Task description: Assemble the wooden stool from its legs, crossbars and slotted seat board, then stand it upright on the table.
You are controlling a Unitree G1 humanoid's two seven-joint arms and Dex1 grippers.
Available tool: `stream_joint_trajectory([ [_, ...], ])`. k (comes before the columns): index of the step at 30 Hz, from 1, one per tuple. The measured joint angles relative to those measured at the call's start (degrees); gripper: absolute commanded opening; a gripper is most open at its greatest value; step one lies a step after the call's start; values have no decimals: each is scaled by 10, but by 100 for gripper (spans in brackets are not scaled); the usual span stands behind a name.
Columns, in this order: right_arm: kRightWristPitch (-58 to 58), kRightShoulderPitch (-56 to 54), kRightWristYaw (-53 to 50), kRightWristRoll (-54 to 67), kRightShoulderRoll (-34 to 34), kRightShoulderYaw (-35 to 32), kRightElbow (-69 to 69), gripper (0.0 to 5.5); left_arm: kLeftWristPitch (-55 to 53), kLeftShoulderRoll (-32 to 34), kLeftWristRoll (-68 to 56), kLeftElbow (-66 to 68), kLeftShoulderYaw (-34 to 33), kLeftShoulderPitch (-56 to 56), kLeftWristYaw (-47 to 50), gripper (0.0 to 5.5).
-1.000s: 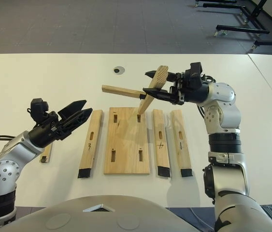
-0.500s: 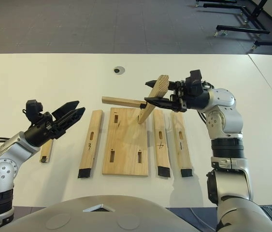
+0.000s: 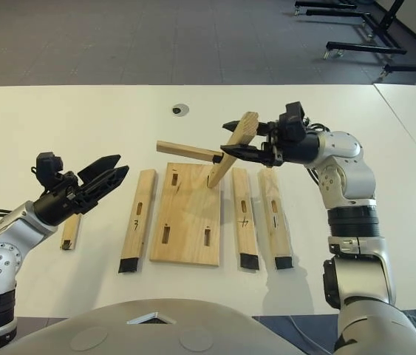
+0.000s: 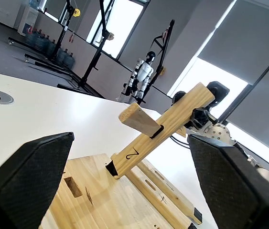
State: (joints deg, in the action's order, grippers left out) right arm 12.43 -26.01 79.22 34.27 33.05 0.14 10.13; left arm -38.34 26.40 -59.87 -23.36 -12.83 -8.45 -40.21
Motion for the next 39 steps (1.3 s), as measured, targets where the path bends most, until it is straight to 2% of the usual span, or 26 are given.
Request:
stream_joint_trajectory([
  [2,39,11,-2,-28,9,24,18,291,4,-2,1,-1,2,-3,0,436],
  [10,114,-10,5,-16,19,15,47,436,21,-23,17,-1,9,-13,-3,436],
  [16,138,-33,-36,29,7,-48,32,536,12,-24,12,-14,21,-33,-16,436],
  [26,123,-47,-77,45,-4,-110,24,536,-28,-29,-85,-104,10,-33,96,436],
  [33,97,-84,-88,65,-6,-146,32,536,-28,-30,-91,-113,15,-39,122,436],
  [39,71,-64,-116,85,-31,-185,16,536,-15,-36,-82,-124,20,-42,155,436],
])
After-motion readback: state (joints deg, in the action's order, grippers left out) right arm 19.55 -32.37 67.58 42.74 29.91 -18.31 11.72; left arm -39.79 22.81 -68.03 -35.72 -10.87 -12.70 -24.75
